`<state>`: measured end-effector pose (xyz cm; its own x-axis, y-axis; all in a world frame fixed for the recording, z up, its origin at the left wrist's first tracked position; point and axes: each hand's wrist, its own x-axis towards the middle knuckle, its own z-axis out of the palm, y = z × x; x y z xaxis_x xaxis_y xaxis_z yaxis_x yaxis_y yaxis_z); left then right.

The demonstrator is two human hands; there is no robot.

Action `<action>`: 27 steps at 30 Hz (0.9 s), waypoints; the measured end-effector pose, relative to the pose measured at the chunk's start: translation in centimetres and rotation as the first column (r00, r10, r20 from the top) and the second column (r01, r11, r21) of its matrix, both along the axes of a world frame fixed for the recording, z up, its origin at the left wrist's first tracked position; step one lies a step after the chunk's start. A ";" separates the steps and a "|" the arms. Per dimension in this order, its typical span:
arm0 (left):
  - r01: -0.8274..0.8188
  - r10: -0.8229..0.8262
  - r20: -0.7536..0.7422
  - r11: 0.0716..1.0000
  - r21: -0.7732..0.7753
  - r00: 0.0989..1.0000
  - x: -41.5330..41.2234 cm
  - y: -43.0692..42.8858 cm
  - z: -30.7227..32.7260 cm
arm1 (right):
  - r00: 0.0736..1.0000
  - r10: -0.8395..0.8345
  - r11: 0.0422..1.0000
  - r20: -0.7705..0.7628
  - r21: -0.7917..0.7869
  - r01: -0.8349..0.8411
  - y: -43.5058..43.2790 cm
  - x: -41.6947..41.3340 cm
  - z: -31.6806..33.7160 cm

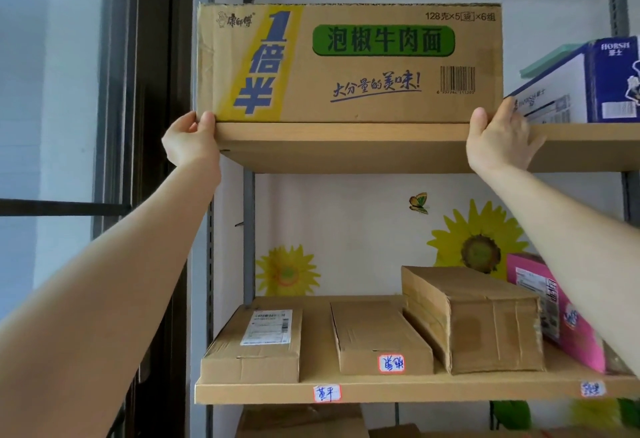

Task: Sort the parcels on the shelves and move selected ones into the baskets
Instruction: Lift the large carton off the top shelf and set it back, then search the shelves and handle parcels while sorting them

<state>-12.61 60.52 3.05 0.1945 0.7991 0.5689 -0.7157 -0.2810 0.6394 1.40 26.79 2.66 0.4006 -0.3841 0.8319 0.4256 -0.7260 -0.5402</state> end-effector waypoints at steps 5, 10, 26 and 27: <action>-0.066 0.066 -0.061 0.998 0.011 0.996 -1.0 -1.4 -0.3 | 0.999 0.045 0.999 0.024 0.000 -0.045 -0.4 -0.8 -0.2; 0.010 -0.003 -0.149 0.999 0.046 0.989 -2.4 -3.2 -6.2 | 0.947 0.310 0.947 0.081 0.066 -0.316 0.5 -3.0 -3.6; -0.051 0.257 -0.822 0.962 0.269 0.508 -3.5 -0.9 -25.5 | 0.312 0.652 0.482 -0.691 0.060 -0.874 18.1 -10.5 -23.7; -0.049 0.259 -0.820 0.961 0.273 0.511 -3.5 -0.9 -25.6 | 0.302 0.643 0.487 -0.704 0.071 -0.871 18.4 -10.5 -24.1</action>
<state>-16.08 59.67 -22.52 0.5486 0.7616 0.3449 0.1967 -0.5185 0.8322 -9.13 45.14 -21.41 0.7783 0.5624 0.2792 0.5513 -0.3991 -0.7327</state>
